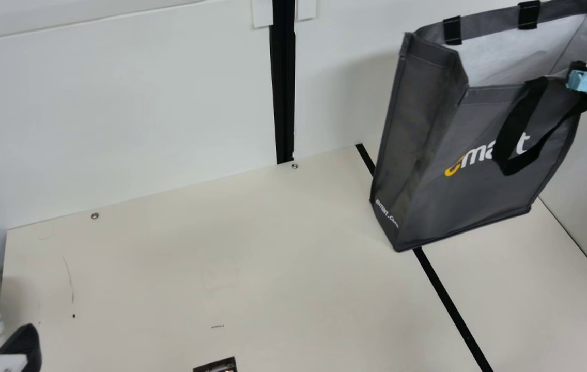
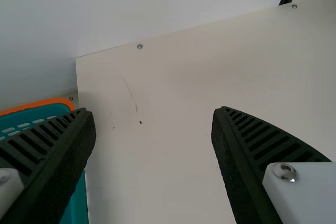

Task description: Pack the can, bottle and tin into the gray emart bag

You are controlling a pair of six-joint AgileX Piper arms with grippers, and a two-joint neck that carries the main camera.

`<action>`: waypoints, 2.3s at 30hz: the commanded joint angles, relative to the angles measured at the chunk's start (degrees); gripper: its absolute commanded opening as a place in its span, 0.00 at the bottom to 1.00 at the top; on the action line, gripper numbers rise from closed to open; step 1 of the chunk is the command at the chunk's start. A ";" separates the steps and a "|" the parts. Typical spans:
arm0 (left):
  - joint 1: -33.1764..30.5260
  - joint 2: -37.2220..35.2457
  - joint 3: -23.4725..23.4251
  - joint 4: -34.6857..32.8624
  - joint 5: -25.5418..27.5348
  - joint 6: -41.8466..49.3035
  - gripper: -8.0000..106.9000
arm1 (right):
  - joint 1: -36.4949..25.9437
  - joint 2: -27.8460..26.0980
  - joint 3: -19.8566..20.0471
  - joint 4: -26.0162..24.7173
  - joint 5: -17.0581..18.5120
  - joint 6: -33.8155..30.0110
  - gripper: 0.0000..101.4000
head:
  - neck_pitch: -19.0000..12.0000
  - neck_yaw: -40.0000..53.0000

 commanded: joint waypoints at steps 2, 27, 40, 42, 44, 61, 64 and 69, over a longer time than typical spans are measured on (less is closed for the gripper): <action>0.00 0.00 0.00 0.00 0.00 0.00 0.85 | -0.80 2.43 -4.06 -0.84 0.97 1.32 0.13 | -1.39 -0.14; 0.00 0.00 0.00 0.00 0.00 0.00 0.85 | 0.03 3.18 -19.88 3.91 3.84 3.31 0.90 | -1.39 -0.14; 0.00 0.00 0.00 0.00 0.00 0.00 0.85 | 6.12 -3.48 -15.08 6.82 4.43 -0.44 0.90 | -1.39 -0.14; 0.00 0.00 0.00 0.00 0.00 0.00 0.85 | 7.52 -4.86 -13.40 7.07 4.25 -1.13 0.90 | -1.39 -0.14; 0.00 0.00 0.00 0.00 0.00 0.00 0.85 | 8.95 -6.20 -11.71 7.23 4.03 -1.74 0.90 | -1.39 -0.14; 0.00 0.00 0.00 0.00 0.00 0.00 0.85 | 22.31 -17.83 6.11 6.69 0.67 -5.50 0.90 | -1.39 -0.14; 0.00 0.00 0.00 0.00 0.00 0.00 0.85 | 24.50 -19.88 9.48 6.34 -0.06 -5.77 0.90 | -1.39 -0.14; 0.00 0.00 0.00 0.00 0.00 0.00 0.85 | 27.95 -23.34 15.11 5.49 -1.48 -5.70 0.90 | -1.39 -0.14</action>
